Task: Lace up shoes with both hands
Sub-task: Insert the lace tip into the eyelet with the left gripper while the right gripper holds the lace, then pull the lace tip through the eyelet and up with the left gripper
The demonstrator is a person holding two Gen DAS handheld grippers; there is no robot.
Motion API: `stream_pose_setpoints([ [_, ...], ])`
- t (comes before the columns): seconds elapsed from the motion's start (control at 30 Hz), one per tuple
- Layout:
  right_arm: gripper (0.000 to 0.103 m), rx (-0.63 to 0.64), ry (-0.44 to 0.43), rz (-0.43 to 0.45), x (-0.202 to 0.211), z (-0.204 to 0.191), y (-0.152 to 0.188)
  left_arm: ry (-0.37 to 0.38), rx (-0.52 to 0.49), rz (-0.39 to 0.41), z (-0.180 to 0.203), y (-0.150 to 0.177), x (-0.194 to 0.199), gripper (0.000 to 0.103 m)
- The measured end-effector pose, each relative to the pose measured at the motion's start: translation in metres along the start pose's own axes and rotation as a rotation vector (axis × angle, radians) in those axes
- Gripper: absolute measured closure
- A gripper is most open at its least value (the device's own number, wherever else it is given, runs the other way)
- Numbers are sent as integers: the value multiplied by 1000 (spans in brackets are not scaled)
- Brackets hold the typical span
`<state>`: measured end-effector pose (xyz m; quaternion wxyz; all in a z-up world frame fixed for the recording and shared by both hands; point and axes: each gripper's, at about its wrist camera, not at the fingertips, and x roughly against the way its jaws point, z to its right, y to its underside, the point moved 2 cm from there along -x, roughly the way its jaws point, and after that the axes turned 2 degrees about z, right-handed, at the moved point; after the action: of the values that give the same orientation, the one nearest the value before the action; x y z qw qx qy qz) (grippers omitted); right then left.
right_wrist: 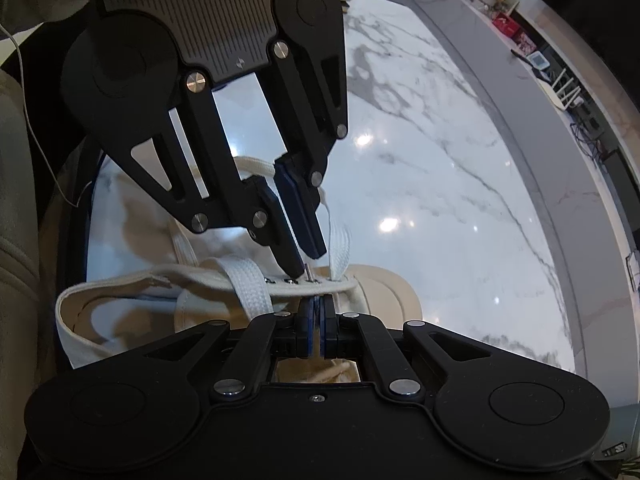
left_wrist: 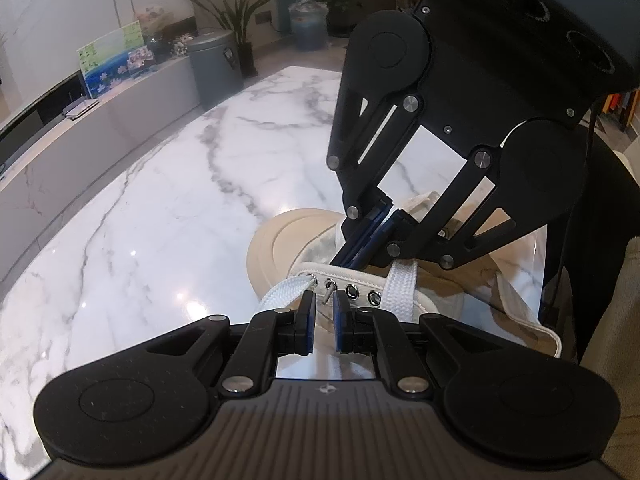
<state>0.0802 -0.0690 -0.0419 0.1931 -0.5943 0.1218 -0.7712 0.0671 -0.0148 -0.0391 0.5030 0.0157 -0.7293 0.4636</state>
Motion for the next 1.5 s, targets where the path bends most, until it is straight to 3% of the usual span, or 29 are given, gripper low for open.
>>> stream_pose_setpoints([
  [0.27, 102, -5, 2, 15, 5, -3, 2, -1, -96, -49, 6, -6, -3, 95],
  [0.57, 102, 6, 4, 25, 7, -5, 2, 32, -353, -169, 20, -15, -12, 95],
  [0.93, 102, 5, 8, 40, 10, -8, 4, 62, -550, -245, 36, -16, -20, 97],
  [1.17, 102, -9, 16, 55, 11, -10, 5, 23, -618, -297, 47, -14, -26, 101],
  [1.5, 100, -40, 56, 87, 22, -12, 10, -10, -629, -323, 57, -9, -23, 101],
])
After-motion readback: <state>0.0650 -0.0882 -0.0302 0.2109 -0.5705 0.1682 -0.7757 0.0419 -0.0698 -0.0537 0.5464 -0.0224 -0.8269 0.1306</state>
